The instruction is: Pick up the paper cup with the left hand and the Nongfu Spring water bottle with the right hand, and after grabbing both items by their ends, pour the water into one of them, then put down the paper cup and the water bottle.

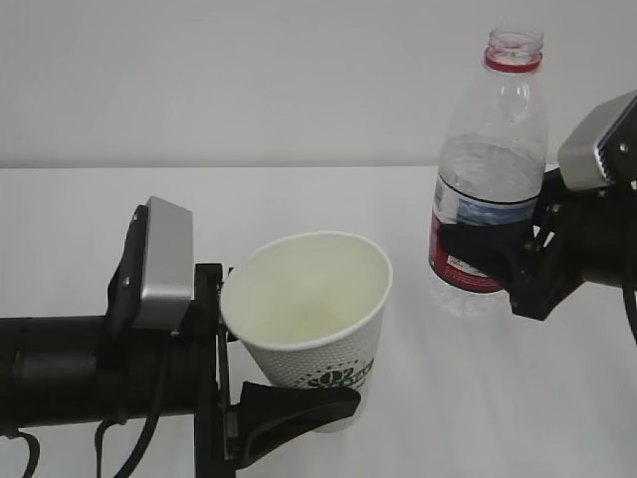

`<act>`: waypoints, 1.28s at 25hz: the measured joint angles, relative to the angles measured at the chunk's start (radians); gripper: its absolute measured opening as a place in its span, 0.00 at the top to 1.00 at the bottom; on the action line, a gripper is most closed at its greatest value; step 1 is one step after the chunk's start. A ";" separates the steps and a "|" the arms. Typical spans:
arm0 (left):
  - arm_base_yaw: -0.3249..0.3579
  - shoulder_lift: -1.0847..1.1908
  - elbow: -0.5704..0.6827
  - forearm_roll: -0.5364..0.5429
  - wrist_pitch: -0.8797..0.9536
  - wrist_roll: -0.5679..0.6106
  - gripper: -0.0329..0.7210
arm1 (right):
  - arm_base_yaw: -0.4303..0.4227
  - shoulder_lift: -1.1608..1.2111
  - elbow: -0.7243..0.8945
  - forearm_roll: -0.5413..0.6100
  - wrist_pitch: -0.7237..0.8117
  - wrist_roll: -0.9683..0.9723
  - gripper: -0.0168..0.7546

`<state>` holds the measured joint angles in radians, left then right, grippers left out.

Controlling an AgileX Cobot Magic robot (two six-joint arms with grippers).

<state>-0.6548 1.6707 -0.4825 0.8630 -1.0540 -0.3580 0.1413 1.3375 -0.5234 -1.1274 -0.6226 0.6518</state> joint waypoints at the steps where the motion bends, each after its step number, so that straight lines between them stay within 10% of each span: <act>1: -0.002 0.000 -0.002 0.000 0.005 -0.008 0.21 | 0.000 0.000 -0.009 -0.014 0.000 0.008 0.37; 32: -0.074 0.000 -0.002 0.004 0.040 -0.041 0.22 | 0.120 0.000 -0.127 -0.204 0.016 0.030 0.37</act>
<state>-0.7291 1.6707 -0.4848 0.8670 -1.0143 -0.3993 0.2608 1.3375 -0.6506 -1.3314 -0.6065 0.6820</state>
